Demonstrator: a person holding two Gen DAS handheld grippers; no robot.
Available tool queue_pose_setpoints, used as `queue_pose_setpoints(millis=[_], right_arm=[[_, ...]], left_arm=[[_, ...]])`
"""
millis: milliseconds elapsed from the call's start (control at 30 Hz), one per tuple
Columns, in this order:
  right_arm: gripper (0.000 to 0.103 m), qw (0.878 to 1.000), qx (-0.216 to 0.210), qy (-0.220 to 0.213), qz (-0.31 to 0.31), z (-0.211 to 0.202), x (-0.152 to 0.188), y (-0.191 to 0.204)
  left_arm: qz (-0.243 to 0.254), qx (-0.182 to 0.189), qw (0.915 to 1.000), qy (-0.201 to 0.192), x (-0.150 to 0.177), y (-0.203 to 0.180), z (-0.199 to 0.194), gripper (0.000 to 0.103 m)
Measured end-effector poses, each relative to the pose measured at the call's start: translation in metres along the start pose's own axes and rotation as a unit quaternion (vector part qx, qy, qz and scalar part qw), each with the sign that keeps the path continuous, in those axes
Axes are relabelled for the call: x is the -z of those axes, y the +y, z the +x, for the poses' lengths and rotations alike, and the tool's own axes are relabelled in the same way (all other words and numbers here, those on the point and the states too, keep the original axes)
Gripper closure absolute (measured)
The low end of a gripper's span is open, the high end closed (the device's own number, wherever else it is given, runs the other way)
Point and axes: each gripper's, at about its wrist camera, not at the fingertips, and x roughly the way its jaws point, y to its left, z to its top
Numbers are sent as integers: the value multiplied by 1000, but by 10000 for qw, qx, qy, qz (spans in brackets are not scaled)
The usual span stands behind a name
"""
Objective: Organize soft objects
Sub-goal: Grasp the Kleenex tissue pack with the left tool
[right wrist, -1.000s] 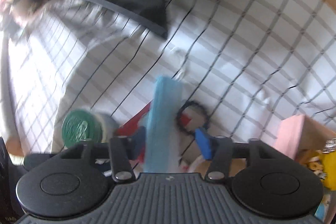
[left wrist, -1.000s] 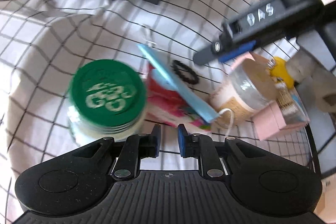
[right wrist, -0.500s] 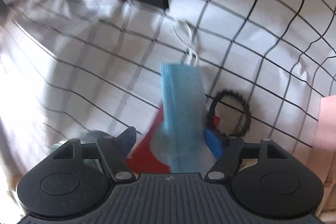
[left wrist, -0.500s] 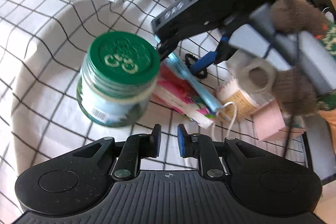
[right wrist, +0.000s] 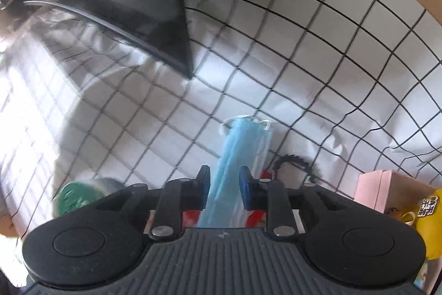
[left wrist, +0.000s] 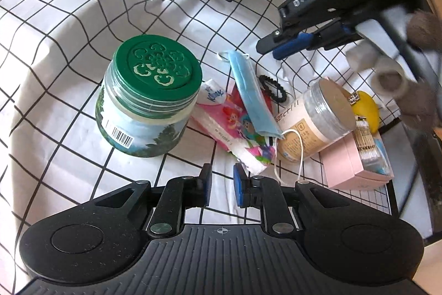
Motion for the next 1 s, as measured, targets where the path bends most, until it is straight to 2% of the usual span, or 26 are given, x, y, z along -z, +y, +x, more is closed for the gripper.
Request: queue_pose_setpoints(millis=[100, 167, 233, 433, 567, 600, 700, 833, 933, 1000], right_arm=[[81, 9990, 19, 143, -417, 8, 18, 19], [84, 9982, -142, 310, -484, 15, 31, 28], [87, 9973, -48, 388, -629, 24, 39, 38], [88, 9906, 790, 623, -929, 48, 30, 43], [88, 9770, 1328, 887, -1416, 71, 25, 48], [87, 9756, 1353, 947, -1448, 76, 24, 46], [87, 9756, 1255, 1058, -1456, 81, 22, 48], [86, 9811, 544, 1281, -1342, 73, 36, 54], [86, 9833, 622, 762, -1533, 49, 48, 58], [82, 9879, 439, 302, -1459, 22, 54, 51]], left_arm=[[-41, -60, 10000, -10, 0, 0, -1, 85], [-38, -73, 10000, -18, 1, 1, -3, 85], [-73, -90, 9999, -13, 3, 3, -5, 85], [-199, -128, 9997, 18, 12, 7, -9, 85], [-285, -163, 9995, 0, 16, 11, -12, 85], [-307, -166, 9994, -3, 17, 11, -12, 85], [-377, -162, 9992, -33, 20, 13, -14, 85], [-421, -204, 9989, -59, 19, 15, -15, 85], [-366, -253, 9990, -106, 17, 12, -17, 84], [-320, -307, 9988, -199, 14, 7, -20, 84]])
